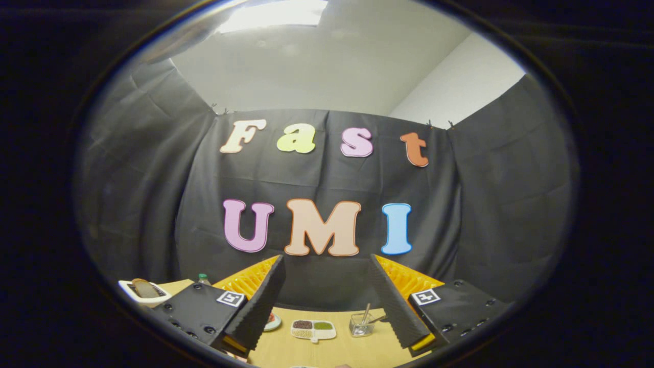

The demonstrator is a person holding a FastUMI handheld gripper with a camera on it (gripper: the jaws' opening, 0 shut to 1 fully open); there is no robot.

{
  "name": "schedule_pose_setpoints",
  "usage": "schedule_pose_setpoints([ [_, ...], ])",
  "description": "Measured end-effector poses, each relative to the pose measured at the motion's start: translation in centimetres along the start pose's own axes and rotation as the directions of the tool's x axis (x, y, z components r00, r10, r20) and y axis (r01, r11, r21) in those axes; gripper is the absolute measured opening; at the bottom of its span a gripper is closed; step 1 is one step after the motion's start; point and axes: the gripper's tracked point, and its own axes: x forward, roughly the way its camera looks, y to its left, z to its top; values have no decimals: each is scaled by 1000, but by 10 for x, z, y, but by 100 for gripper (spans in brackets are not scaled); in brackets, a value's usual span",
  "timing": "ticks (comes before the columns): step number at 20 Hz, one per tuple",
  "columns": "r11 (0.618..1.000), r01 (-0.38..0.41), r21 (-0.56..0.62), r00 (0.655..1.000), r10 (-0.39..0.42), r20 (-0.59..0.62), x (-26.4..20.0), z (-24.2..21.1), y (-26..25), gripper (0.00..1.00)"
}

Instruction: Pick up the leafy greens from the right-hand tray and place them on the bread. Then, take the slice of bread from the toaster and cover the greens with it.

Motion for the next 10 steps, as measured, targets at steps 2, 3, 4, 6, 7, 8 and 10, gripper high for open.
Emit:
schedule_pose_setpoints([
  [2, 1000, 0, -5, 1000, 0, 2, 1, -2, -1, 100],
  [3, 1000, -2, -4, 1000, 2, -1, 1, -3, 0, 100],
  [4, 1000, -3, -4, 1000, 3, -6, 2, -4, -1, 100],
  [6, 1000, -7, -3, 1000, 7, -16, 3, -8, -3, 100],
  [7, 1000, -12, -4, 1000, 12, -22, 4, -9, -3, 100],
  [8, 1000, -16, -6, 999, 16, -28, 4, -11, -3, 100],
  [10, 999, -33, -8, 998, 33, -48, 7, -19, -4, 100],
])
